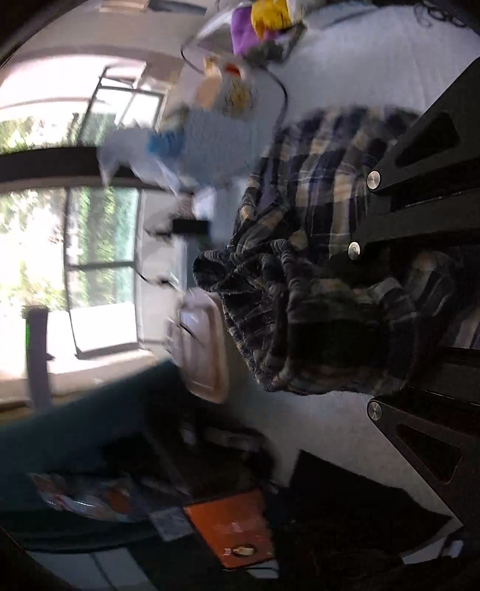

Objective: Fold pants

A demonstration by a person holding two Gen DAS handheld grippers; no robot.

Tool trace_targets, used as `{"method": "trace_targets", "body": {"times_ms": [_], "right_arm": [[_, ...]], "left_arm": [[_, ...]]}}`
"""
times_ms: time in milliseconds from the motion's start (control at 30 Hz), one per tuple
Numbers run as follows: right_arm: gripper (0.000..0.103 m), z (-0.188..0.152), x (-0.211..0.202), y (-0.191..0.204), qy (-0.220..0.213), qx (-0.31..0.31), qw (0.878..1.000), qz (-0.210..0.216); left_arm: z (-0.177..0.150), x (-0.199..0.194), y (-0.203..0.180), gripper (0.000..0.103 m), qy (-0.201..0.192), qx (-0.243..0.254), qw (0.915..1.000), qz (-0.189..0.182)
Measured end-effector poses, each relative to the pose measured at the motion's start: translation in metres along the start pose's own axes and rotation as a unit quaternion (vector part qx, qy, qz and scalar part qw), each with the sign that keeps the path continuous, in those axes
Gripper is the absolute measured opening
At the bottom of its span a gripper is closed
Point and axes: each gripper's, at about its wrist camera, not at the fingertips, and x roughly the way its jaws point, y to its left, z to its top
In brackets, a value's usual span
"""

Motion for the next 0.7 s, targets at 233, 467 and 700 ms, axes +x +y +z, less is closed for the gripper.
{"method": "trace_targets", "body": {"times_ms": [233,467,700], "right_arm": [[0.038,-0.021,0.039,0.032,0.071,-0.031,0.996,0.045],[0.073,-0.028,0.007,0.018,0.059,-0.017,0.995,0.079],[0.074,-0.046,-0.045,0.001,0.028,-0.036,0.992,0.116]], "left_arm": [[-0.010,0.005,-0.010,0.042,0.016,0.009,0.9997,-0.016],[-0.004,0.021,-0.039,0.042,0.032,0.018,0.9986,-0.038],[0.019,0.019,-0.078,0.045,0.011,0.030,0.9970,-0.071]]}}
